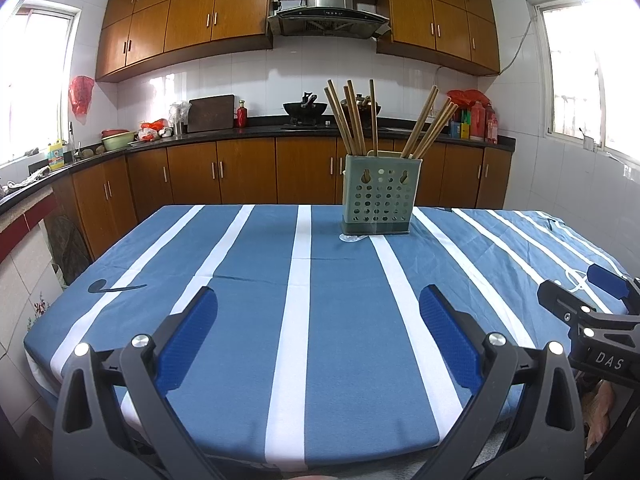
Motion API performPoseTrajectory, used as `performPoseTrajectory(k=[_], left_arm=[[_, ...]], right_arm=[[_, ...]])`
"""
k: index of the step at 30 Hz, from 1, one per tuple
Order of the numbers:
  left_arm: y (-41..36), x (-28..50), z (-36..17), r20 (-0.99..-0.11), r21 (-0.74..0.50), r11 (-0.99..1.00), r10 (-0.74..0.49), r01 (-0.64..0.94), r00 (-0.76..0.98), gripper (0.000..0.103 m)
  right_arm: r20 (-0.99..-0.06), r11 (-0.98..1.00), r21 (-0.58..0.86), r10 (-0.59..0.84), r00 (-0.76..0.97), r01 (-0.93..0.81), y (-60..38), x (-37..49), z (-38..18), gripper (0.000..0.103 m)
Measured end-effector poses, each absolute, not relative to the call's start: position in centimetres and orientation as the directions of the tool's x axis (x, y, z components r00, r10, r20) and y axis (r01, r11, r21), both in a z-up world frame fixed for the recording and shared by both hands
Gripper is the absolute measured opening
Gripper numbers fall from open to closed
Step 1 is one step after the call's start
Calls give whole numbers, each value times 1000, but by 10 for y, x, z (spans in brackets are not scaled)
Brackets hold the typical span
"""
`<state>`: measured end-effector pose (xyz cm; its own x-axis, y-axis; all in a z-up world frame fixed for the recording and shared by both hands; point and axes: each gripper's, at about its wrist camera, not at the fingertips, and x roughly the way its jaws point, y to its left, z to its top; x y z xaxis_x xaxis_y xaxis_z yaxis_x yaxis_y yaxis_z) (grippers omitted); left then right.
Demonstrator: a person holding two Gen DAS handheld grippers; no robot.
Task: Organize utensils
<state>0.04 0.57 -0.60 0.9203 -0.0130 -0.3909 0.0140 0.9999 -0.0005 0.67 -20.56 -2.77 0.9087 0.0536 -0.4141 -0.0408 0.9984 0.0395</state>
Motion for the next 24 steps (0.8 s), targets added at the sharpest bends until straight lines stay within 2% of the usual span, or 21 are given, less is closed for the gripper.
performPoseTrajectory(k=[24], left_arm=[[6,1,-8,-395,-1,1000,-15,16,919,99]], right_arm=[[-418,998,43,55,907,-41,-206,7,-29,101]])
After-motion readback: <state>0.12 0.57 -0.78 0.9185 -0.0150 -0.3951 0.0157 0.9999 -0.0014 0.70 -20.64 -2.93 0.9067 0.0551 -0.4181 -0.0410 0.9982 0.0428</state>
